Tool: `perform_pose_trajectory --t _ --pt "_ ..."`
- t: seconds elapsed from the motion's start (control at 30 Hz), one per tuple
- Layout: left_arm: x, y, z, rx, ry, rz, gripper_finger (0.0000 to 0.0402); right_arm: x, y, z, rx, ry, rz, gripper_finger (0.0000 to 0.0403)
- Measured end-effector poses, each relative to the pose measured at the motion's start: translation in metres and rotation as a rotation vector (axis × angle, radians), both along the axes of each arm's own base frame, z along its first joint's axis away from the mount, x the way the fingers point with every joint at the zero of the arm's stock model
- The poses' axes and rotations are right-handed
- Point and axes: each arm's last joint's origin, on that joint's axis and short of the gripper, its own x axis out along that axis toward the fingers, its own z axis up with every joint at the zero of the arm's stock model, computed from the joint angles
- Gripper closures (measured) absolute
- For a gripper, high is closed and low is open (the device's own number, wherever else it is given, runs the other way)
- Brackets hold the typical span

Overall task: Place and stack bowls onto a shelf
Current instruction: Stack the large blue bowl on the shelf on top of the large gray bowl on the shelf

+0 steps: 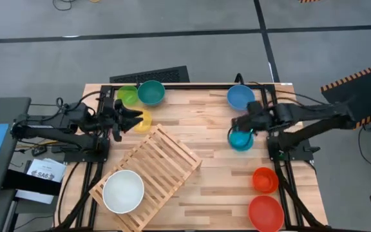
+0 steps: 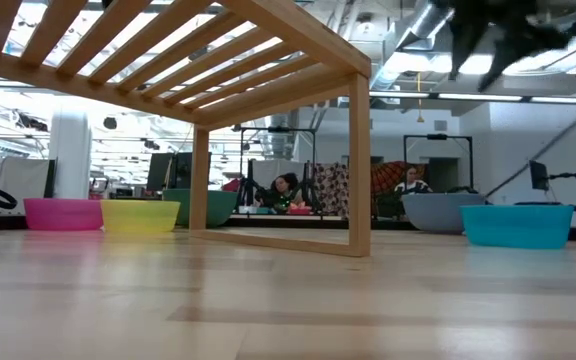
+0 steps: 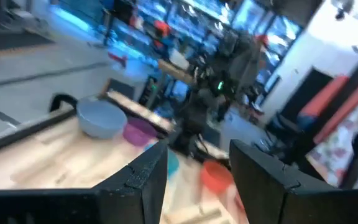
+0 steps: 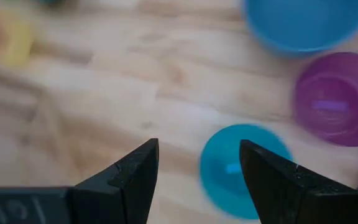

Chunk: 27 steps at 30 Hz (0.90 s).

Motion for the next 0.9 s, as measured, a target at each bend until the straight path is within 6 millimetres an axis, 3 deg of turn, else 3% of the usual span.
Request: perform_pose_trajectory --t 0.27,0.5,0.9 --pt "0.005 0.005 -0.003 -0.051 0.015 0.195 0.0244 -0.043 -0.064 -0.050 0.007 -0.039 -0.388 0.0154" --pt "0.013 0.005 -0.008 -0.091 0.035 0.216 0.0244 -0.045 -0.099 -0.093 0.034 -0.058 -0.507 0.0154" --pt "0.017 0.005 -0.010 -0.092 0.051 0.217 0.0244 -0.043 -0.136 -0.120 0.063 -0.003 -0.660 0.0177"
